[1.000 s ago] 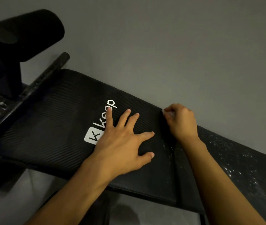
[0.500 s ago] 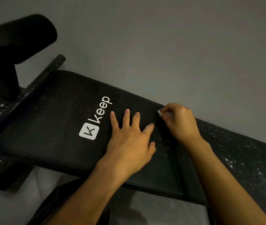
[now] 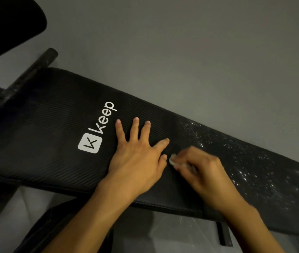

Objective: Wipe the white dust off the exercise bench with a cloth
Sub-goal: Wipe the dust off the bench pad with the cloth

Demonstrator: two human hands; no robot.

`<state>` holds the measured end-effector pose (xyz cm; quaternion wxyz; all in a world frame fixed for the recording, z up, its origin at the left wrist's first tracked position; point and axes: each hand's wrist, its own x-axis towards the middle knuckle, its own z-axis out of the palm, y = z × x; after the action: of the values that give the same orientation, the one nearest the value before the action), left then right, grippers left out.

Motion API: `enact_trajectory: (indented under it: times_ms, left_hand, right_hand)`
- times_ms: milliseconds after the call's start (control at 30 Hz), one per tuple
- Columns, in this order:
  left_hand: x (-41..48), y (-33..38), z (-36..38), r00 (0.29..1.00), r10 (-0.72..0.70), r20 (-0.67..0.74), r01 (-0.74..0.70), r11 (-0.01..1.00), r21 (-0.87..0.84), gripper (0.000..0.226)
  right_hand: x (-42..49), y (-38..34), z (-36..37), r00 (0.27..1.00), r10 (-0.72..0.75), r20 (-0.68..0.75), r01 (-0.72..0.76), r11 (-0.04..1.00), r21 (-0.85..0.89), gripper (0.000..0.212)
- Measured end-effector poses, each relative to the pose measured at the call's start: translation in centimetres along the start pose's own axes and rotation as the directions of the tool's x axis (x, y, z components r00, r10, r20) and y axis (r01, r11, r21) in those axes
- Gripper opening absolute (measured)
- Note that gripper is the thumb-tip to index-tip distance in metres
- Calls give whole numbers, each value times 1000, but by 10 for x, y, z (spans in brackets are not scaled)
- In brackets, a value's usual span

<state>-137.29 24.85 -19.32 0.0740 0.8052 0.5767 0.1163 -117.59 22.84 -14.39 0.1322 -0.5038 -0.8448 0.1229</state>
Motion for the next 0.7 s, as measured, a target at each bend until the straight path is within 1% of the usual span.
enact_trajectory:
  times_ms: [67, 133, 200, 267, 333, 367, 433, 467, 567, 633, 700]
  left_hand:
    - [-1, 0, 0, 1000, 5, -22, -6, 1000, -22, 55]
    - [-2, 0, 0, 999, 2, -34, -3, 999, -35, 54]
    - [-2, 0, -1, 1000, 9, -28, -10, 999, -32, 54]
    - [-2, 0, -2, 1000, 10, -17, -10, 999, -31, 55]
    - [-2, 1, -2, 1000, 13, -12, -14, 999, -31, 55]
    - [-3, 1, -2, 1000, 18, -13, -18, 999, -34, 55]
    - [-3, 0, -1, 1000, 26, -17, -27, 999, -37, 55]
    - [-3, 0, -1, 999, 28, -23, -28, 999, -40, 54]
    - [-2, 0, 0, 999, 28, -39, -30, 998, -57, 54]
    - [-2, 0, 0, 999, 27, -44, -30, 998, -63, 53]
    - [-2, 0, 0, 999, 25, -41, -27, 998, -62, 53]
  right_hand:
    - [-27, -14, -1, 1000, -8, 23, 5, 993, 117, 13]
    - [-36, -14, 1, 1000, 8, 9, -10, 989, 149, 10]
    - [-26, -6, 3, 999, 34, -39, -32, 998, 60, 12]
    - [-8, 7, 5, 990, 66, -126, -73, 996, -54, 13]
    - [4, 14, 7, 971, 139, -196, -148, 988, -31, 11]
    - [4, 12, 8, 968, 145, -206, -152, 988, -18, 12]
    - [-9, -4, 11, 981, 110, -160, -113, 994, -4, 13]
    - [-20, -14, 11, 988, 94, -122, -91, 995, 30, 13]
    - [-51, -33, 11, 998, 38, -42, -34, 995, 93, 8]
    - [-54, -27, 8, 999, 42, -19, -40, 997, 73, 7]
    - [-49, -19, 5, 992, 110, -61, -107, 993, 50, 8]
